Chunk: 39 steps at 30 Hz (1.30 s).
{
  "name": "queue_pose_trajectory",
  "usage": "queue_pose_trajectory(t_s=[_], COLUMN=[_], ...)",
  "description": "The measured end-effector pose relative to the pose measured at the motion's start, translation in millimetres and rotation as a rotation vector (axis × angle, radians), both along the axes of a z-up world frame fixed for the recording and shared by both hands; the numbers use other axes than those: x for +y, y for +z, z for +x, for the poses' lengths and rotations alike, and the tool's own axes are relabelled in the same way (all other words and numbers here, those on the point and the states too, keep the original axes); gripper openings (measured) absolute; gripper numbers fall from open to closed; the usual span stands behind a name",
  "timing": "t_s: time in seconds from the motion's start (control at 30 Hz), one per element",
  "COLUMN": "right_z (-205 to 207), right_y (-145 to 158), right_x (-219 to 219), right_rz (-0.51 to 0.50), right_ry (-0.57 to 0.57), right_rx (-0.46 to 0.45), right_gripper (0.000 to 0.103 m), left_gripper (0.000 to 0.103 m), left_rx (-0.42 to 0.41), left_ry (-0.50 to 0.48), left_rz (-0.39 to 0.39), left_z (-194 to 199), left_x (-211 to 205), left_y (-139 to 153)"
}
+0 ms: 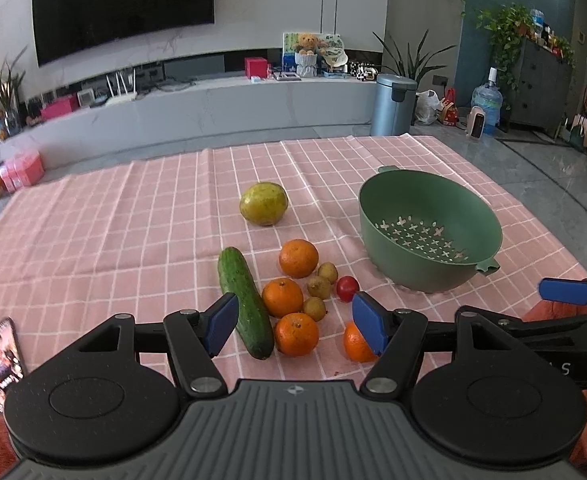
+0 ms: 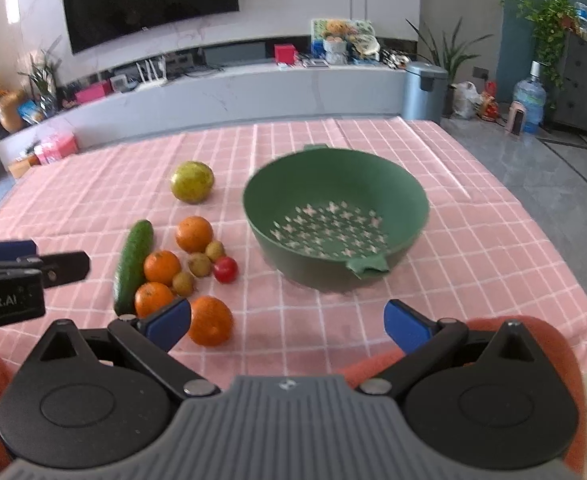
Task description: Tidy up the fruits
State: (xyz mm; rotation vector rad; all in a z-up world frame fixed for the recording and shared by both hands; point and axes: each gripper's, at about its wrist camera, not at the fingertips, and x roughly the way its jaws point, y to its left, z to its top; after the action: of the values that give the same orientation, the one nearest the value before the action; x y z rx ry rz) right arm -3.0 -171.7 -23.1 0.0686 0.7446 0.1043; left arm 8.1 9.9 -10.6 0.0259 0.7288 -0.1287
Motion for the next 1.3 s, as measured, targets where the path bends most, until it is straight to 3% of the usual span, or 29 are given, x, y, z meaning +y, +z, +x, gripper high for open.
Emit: queue_pose_trajectory(t_s=[0.17, 0.27, 0.4, 0.67, 1.0, 1.17, 1.23, 1.3], right_z=[12.4, 23.3, 39.2, 60.9, 75.8, 78.7, 79.5, 77.5], right_y=[-6.8, -16.9, -32.4, -61.6, -79.6, -82.9, -83.8, -82.2], right_x=[8.0, 16.4, 25.9, 41.8, 46.4, 47.7, 48.9, 49.4], right_rz=[0.008, 0.012, 0.036, 0.044, 0.059, 0.097, 0.111, 0.104], right_ry=[0.062, 0.103, 0.148, 0.222, 0.273, 0.310, 0.330, 0.330], right_rx=[-0.009, 0.022, 0.080, 0.158, 0.192, 0.205, 0.208, 0.202], right_gripper=[0.097, 0.084, 0.069, 0.060, 0.059, 0.052, 0.042, 0.040], left_gripper=[0.061, 0.056, 0.053, 0.042, 0.042, 0.043, 0.045, 0.049], left_rx=[0.034, 0.069, 0.117, 0.253, 0.288, 0.308, 0.311, 0.314], left_ry=[0.042, 0.059, 0.026, -0.042, -0.078, -0.075, -0.088, -0.101], left_rz=[-0.030, -0.054, -0.074, -0.166, -0.026, 0.008, 0.019, 0.040], left_z=[14.8, 24.2, 35.4, 54.9, 71.6, 80.6, 82.3, 83.0], left_x=[13.1, 20.0, 22.1, 20.7, -1.9, -3.8, -5.6, -9.0], left_y=[-5.9, -11.7, -22.3, -54.3, -73.4, -78.7, -78.1, -77.9])
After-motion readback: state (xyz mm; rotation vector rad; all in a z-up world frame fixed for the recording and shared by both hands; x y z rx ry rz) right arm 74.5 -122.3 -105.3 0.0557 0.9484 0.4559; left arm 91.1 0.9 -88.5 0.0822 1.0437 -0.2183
